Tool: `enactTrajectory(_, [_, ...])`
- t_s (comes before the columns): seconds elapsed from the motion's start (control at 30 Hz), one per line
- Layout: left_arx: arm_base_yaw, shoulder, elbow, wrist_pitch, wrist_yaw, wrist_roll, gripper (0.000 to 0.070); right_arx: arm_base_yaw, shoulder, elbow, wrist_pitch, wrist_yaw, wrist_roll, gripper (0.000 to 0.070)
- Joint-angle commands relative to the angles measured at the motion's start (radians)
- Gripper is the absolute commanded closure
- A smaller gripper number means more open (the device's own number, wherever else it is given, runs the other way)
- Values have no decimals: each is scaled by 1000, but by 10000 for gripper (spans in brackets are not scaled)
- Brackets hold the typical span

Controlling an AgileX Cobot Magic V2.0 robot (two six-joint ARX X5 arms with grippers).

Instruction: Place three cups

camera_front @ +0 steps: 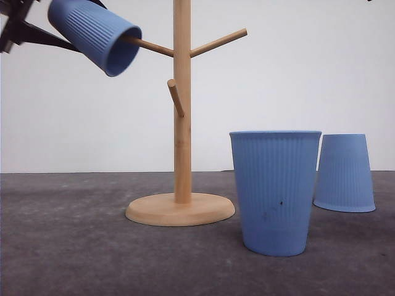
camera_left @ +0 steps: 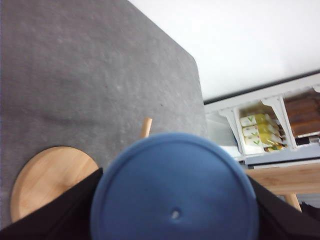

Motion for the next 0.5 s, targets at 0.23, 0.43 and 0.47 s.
enactTrajectory(0.23, [-60,85,18,35,18,-19,356,4,3,13,11,4,15,304])
enactTrajectory(0.43, [-90,110,18,62,4,-18,336,4,3,13,12,7,15,304])
enactTrajectory(0.47, [-93,114,18,62,3,-18,314,4,3,13,12,7,15,304])
